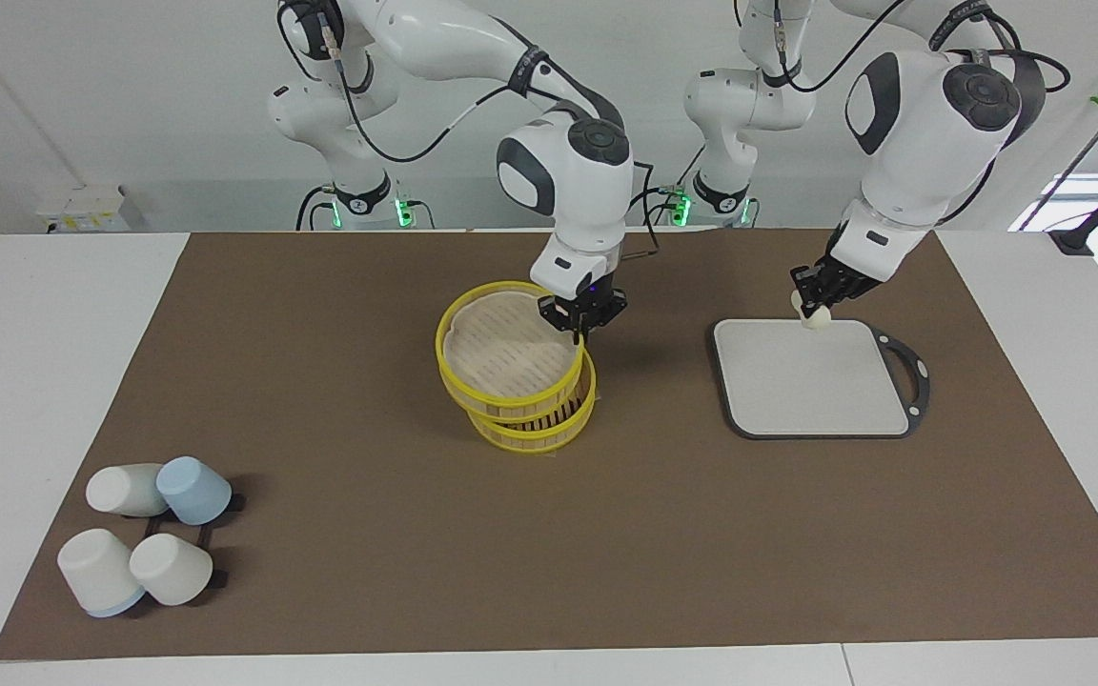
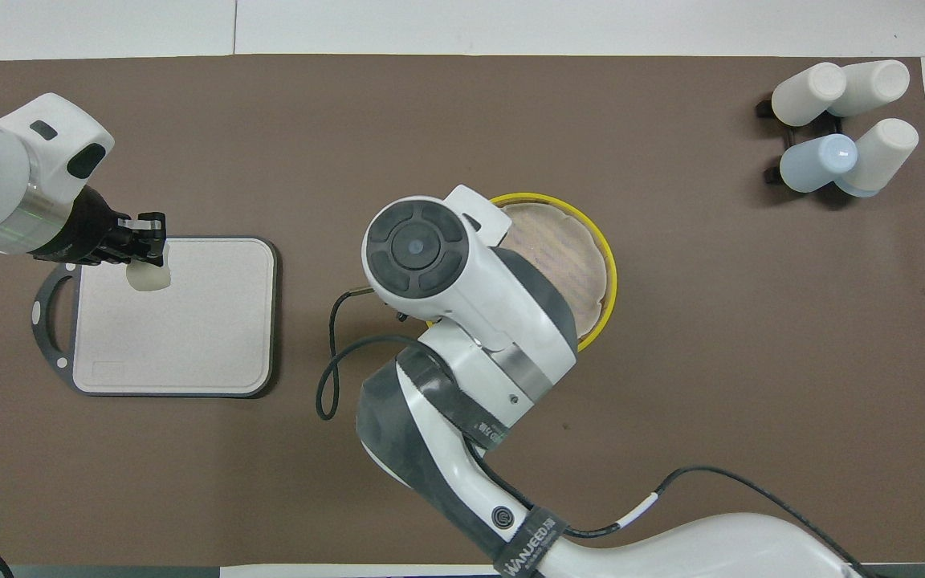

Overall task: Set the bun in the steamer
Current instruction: 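Carry the bun over the steamer with the left gripper and lower it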

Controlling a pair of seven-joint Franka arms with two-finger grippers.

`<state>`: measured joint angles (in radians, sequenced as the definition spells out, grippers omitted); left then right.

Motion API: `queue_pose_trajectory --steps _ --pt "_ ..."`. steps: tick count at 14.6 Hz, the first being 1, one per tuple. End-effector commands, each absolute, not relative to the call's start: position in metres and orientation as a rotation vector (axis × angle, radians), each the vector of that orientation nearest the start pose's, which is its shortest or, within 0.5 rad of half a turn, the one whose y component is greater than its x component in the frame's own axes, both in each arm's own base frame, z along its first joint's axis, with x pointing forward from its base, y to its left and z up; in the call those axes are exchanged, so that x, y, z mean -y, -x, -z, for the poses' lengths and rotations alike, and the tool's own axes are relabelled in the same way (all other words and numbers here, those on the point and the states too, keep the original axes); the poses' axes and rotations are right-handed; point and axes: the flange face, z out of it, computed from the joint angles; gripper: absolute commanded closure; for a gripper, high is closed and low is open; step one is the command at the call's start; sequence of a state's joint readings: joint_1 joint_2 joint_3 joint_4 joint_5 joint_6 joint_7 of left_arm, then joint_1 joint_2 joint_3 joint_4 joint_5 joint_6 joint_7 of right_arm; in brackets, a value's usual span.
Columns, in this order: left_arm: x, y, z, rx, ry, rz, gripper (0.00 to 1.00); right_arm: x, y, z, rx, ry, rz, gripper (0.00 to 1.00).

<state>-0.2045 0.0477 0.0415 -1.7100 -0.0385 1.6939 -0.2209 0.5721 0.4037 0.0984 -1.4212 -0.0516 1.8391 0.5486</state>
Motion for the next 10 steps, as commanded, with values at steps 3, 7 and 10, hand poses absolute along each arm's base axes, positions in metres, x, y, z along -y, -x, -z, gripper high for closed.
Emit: queue_pose_trajectory --steps 3,7,10 --pt "0.206 -0.546 -0.538 0.293 3.177 -0.013 0.84 -0.282 -0.587 -0.534 0.283 3.124 -0.062 1.0" --pt "0.372 -0.512 -0.465 0.461 3.17 0.029 0.84 -0.177 -0.593 -0.541 0.42 3.115 -0.146 1.0" --pt "0.416 -0.497 -0.435 0.491 3.2 0.072 0.83 -0.139 -0.581 -0.536 0.434 3.113 -0.179 1.0"
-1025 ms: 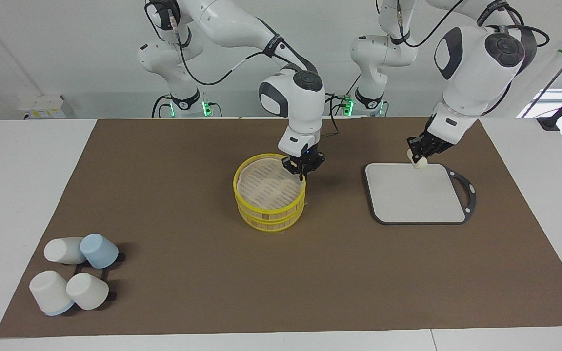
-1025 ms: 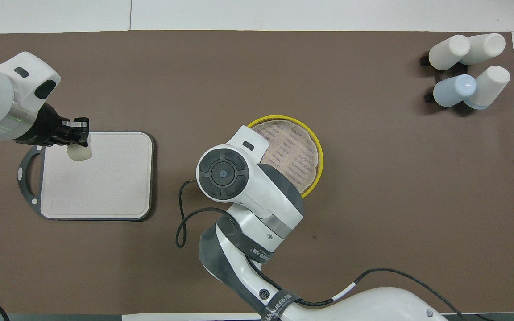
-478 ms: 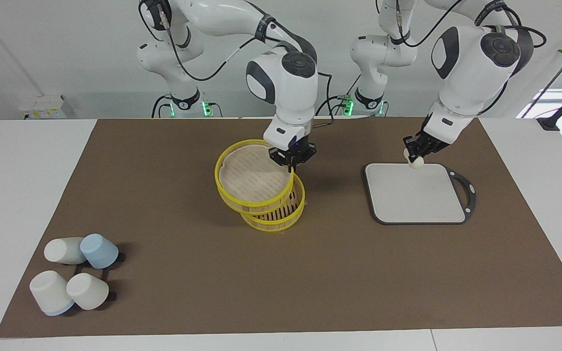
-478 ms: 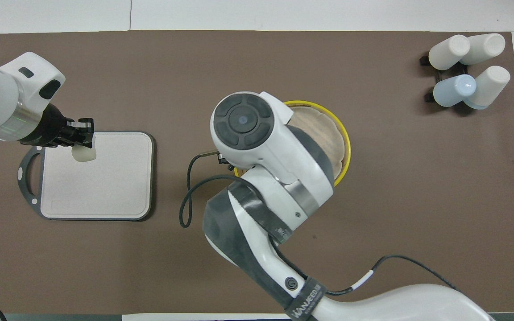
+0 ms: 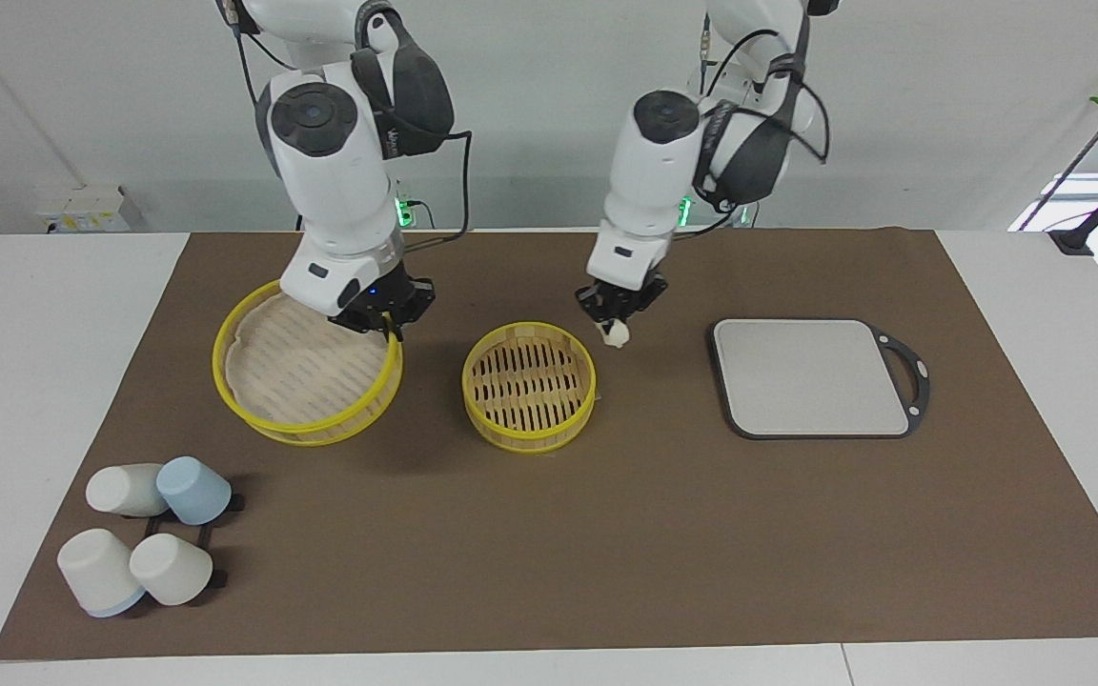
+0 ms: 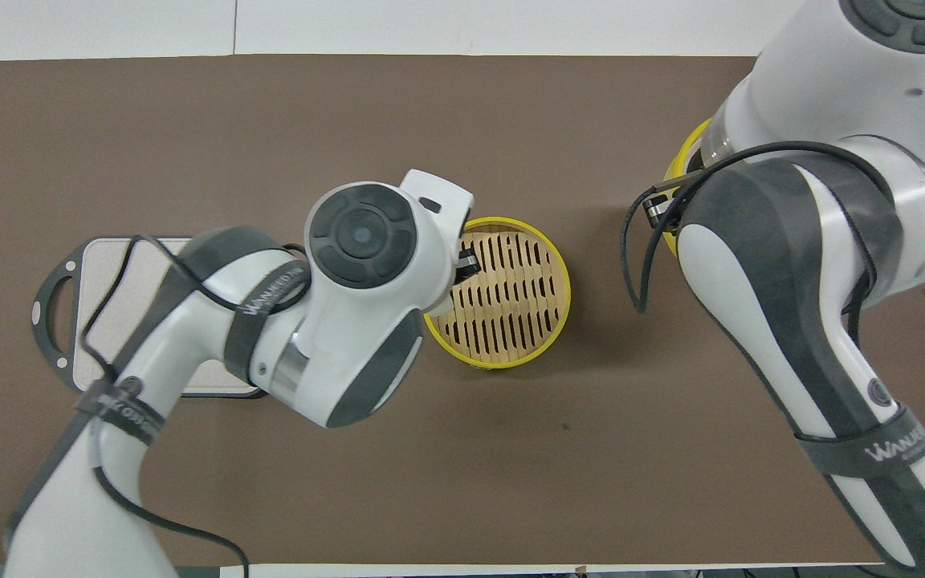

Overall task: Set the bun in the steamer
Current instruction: 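Carry the bun over the steamer with the left gripper and lower it, then open the left gripper to release the bun and withdraw it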

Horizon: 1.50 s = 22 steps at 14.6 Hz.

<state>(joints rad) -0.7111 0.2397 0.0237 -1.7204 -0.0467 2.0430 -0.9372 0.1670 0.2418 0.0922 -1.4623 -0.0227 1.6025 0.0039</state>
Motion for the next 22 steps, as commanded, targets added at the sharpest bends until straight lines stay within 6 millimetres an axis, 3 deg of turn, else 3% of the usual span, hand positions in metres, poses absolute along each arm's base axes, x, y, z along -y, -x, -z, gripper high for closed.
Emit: queue_pose_trajectory --steps 1,2,3,6,7,8,9,10,12,13,14,15,19,21,22 --pt "0.433 -0.496 -0.407 0.5 3.188 0.058 0.83 -0.133 -0.579 -0.532 0.42 3.114 -0.189 1.0" --pt "0.454 -0.49 -0.382 0.486 3.186 0.066 0.82 -0.132 -0.576 -0.528 0.417 3.115 -0.196 1.0" --pt "0.461 -0.488 -0.367 0.468 3.198 0.097 0.8 -0.132 -0.575 -0.526 0.42 3.115 -0.182 1.0" --pt "0.464 -0.484 -0.343 0.457 3.209 0.117 0.75 -0.135 -0.571 -0.517 0.419 3.118 -0.153 1.0" --pt "0.464 -0.484 -0.34 0.457 3.209 0.117 0.67 -0.136 -0.569 -0.516 0.419 3.118 -0.141 1.0" --pt "0.463 -0.484 -0.34 0.457 3.208 0.115 0.49 -0.136 -0.569 -0.514 0.421 3.118 -0.143 1.0" --pt "0.464 -0.484 -0.342 0.459 3.206 0.112 0.2 -0.137 -0.569 -0.514 0.421 3.118 -0.141 1.0" --pt "0.464 -0.485 -0.344 0.463 3.205 0.108 0.0 -0.137 -0.569 -0.514 0.421 3.118 -0.141 1.0" --pt "0.459 -0.485 -0.354 0.466 3.197 0.096 0.0 -0.138 -0.569 -0.515 0.424 3.118 -0.139 1.0" --pt "0.452 -0.485 -0.371 0.468 3.193 0.088 0.0 -0.139 -0.569 -0.515 0.425 3.116 -0.132 1.0" --pt "0.441 -0.487 -0.392 0.483 3.187 0.084 0.0 -0.144 -0.571 -0.517 0.423 3.115 -0.101 1.0" --pt "0.417 -0.497 -0.418 0.537 3.176 0.078 0.0 -0.152 -0.573 -0.52 0.413 3.114 -0.055 1.0" --pt "0.315 -0.518 -0.506 0.583 3.147 0.039 0.0 -0.225 -0.571 -0.531 0.268 3.075 -0.009 1.0" --pt "0.249 -0.528 -0.54 0.528 3.147 0.023 0.0 -0.287 -0.572 -0.528 0.204 3.068 0.0 1.0" --pt "0.213 -0.533 -0.554 0.496 3.148 0.015 0.0 -0.33 -0.569 -0.522 0.111 3.066 0.011 1.0"
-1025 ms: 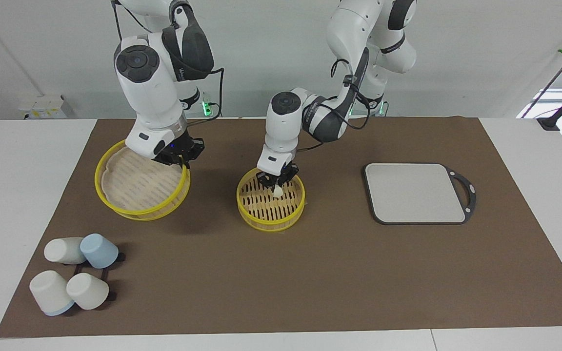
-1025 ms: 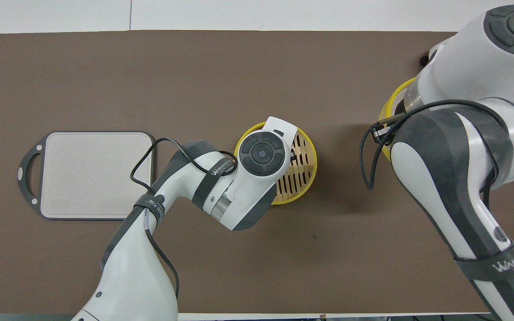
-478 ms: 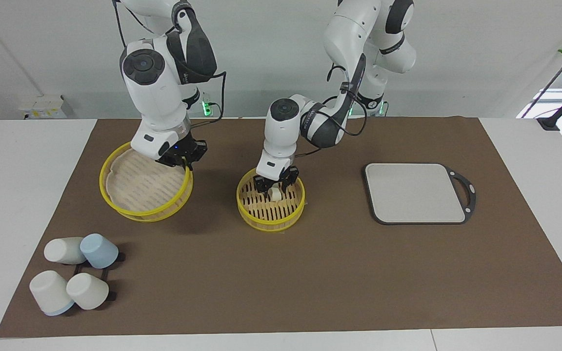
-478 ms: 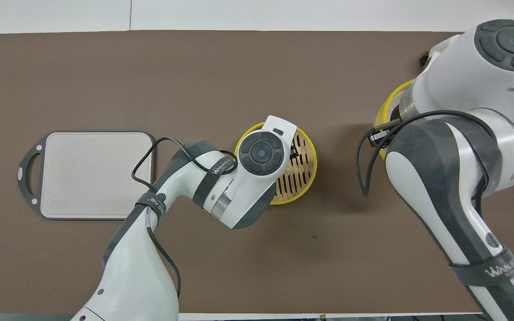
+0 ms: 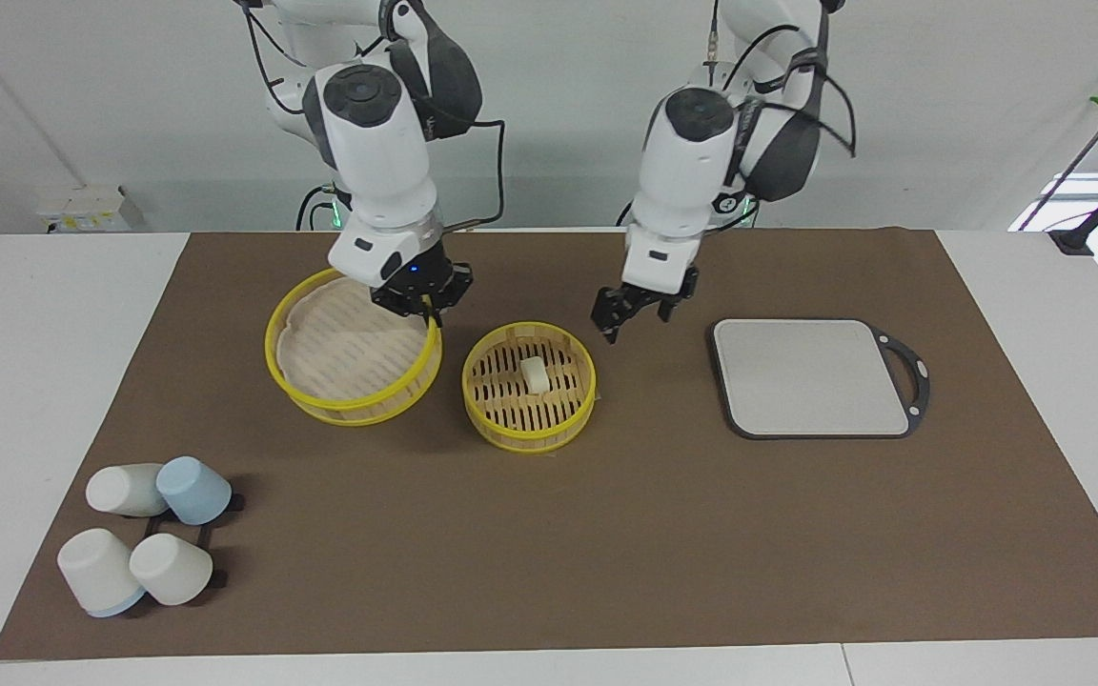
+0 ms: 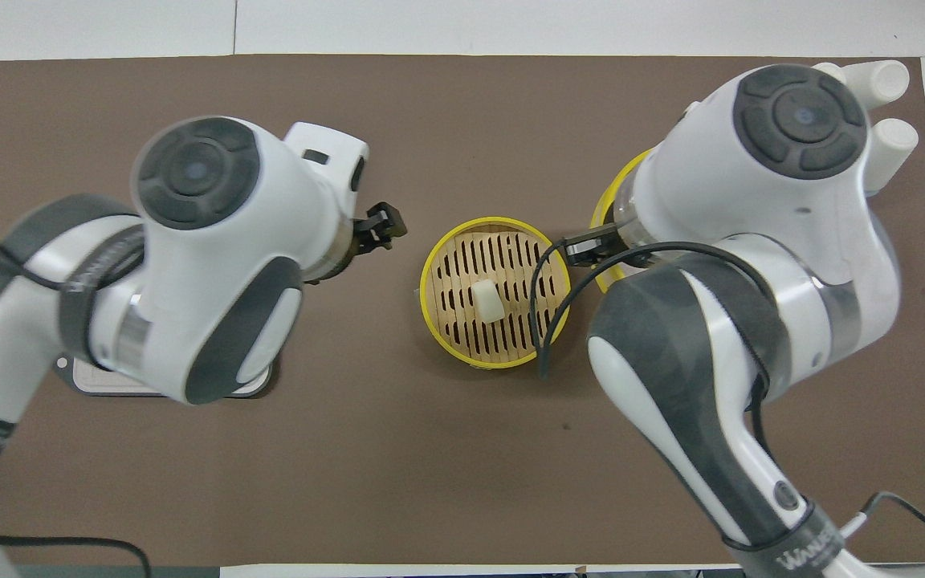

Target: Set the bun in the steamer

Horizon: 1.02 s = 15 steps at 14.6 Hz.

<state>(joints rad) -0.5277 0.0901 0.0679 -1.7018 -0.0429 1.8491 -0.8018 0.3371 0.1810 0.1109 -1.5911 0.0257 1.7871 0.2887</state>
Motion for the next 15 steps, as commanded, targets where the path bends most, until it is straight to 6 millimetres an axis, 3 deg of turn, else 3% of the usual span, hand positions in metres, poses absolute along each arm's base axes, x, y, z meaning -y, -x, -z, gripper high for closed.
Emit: queue_pose_trajectory --steps 1,2,4,5,7,8,15 --pt "0.186 -0.534 -0.563 0.453 3.149 -0.002 0.0 -0.373 -0.565 -0.512 0.03 3.06 0.017 1.0" --pt "0.158 -0.534 -0.572 0.386 3.157 -0.007 0.0 -0.4 -0.565 -0.504 -0.018 3.047 0.034 1.0" --pt "0.111 -0.536 -0.586 0.279 3.167 -0.018 0.0 -0.424 -0.565 -0.482 0.015 3.032 0.078 1.0" --pt "0.096 -0.536 -0.59 0.233 3.172 -0.013 0.0 -0.439 -0.556 -0.464 0.067 3.048 0.096 1.0" --pt "0.07 -0.537 -0.592 0.145 3.177 -0.018 0.0 -0.454 -0.538 -0.439 0.12 3.065 0.072 1.0" --pt "0.059 -0.536 -0.594 0.095 3.179 -0.023 0.0 -0.449 -0.54 -0.429 0.112 3.071 0.061 1.0" --pt "0.041 -0.526 -0.603 -0.044 3.136 -0.108 0.0 -0.437 -0.517 -0.391 0.128 3.059 0.095 1.0"
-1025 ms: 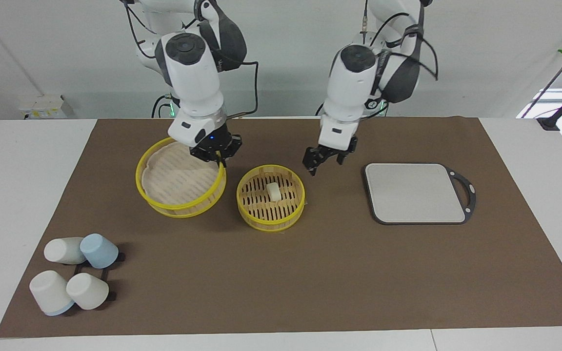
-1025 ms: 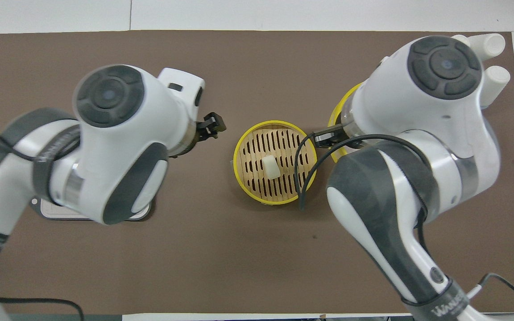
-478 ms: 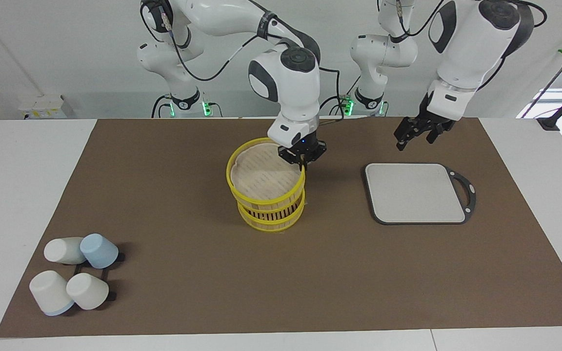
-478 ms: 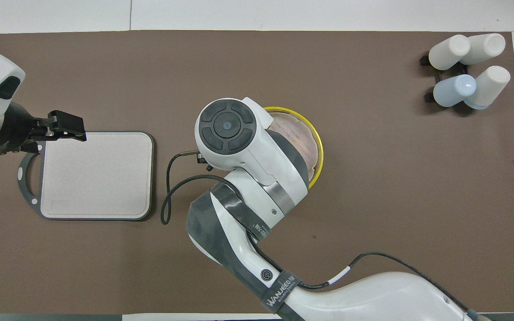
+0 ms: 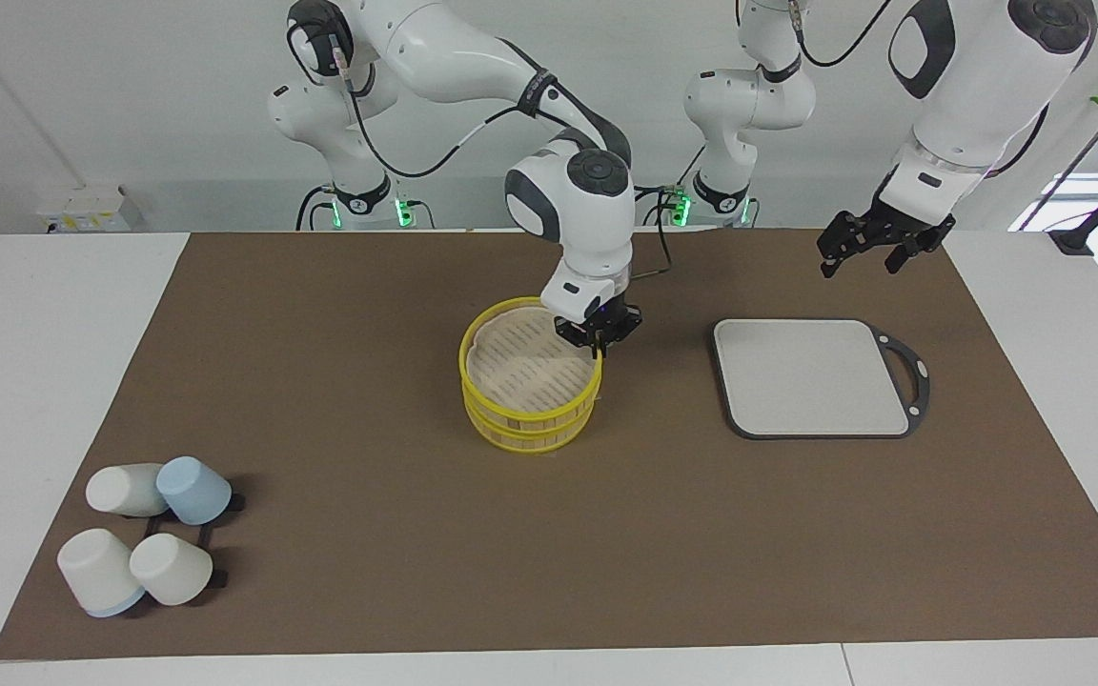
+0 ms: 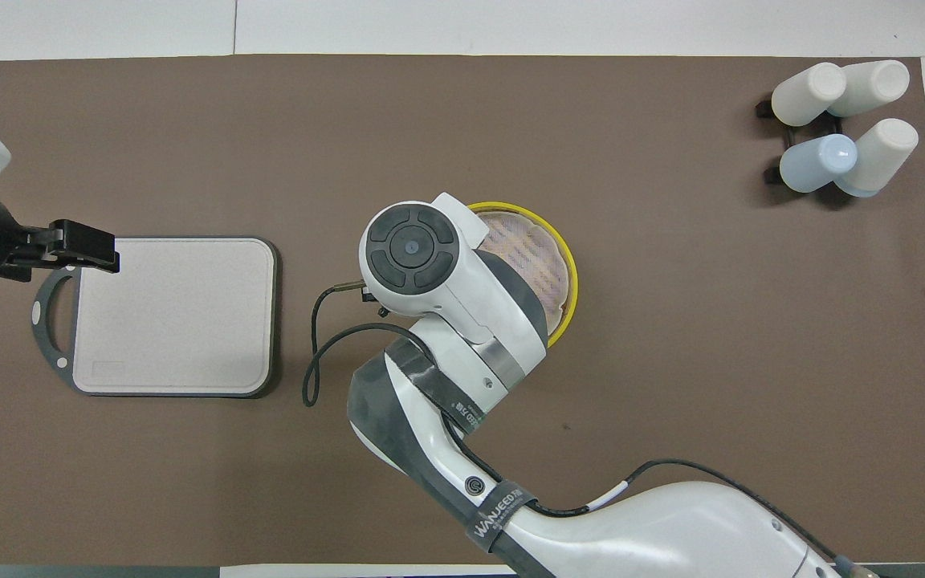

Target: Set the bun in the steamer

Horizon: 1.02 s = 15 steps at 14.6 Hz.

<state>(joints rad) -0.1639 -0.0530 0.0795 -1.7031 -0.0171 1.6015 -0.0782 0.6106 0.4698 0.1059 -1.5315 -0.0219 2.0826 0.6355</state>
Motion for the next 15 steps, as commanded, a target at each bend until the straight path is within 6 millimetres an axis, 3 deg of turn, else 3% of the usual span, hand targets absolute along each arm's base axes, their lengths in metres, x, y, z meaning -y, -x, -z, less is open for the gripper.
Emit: queue_pose_trajectory --steps 1,5,6,7,8,10,13,14,15 --pt "0.041 -0.526 -0.606 -0.046 3.135 -0.104 0.0 -0.436 -0.514 -0.386 0.129 3.062 0.09 1.0" --pt "0.038 -0.531 -0.631 -0.046 3.115 -0.12 0.0 -0.439 -0.511 -0.384 0.12 3.057 0.093 1.0" --pt "0.034 -0.535 -0.632 -0.031 3.115 -0.118 0.0 -0.439 -0.51 -0.384 0.117 3.054 0.096 0.95" --pt "0.029 -0.537 -0.63 -0.017 3.115 -0.118 0.0 -0.44 -0.511 -0.385 0.114 3.047 0.109 0.67" --pt "0.033 -0.538 -0.63 -0.029 3.118 -0.108 0.0 -0.44 -0.511 -0.387 0.107 3.048 0.108 0.51" --pt "0.036 -0.539 -0.624 -0.037 3.12 -0.111 0.0 -0.44 -0.516 -0.396 0.101 3.043 0.119 0.39" --pt "0.036 -0.542 -0.614 -0.048 3.123 -0.095 0.0 -0.432 -0.54 -0.451 0.065 3.039 0.135 0.3" --pt "0.036 -0.542 -0.614 -0.048 3.124 -0.092 0.0 -0.412 -0.557 -0.475 0.024 3.046 0.135 0.23" --pt "0.036 -0.542 -0.614 -0.05 3.125 -0.097 0.0 -0.386 -0.573 -0.495 -0.003 3.058 0.133 0.1"
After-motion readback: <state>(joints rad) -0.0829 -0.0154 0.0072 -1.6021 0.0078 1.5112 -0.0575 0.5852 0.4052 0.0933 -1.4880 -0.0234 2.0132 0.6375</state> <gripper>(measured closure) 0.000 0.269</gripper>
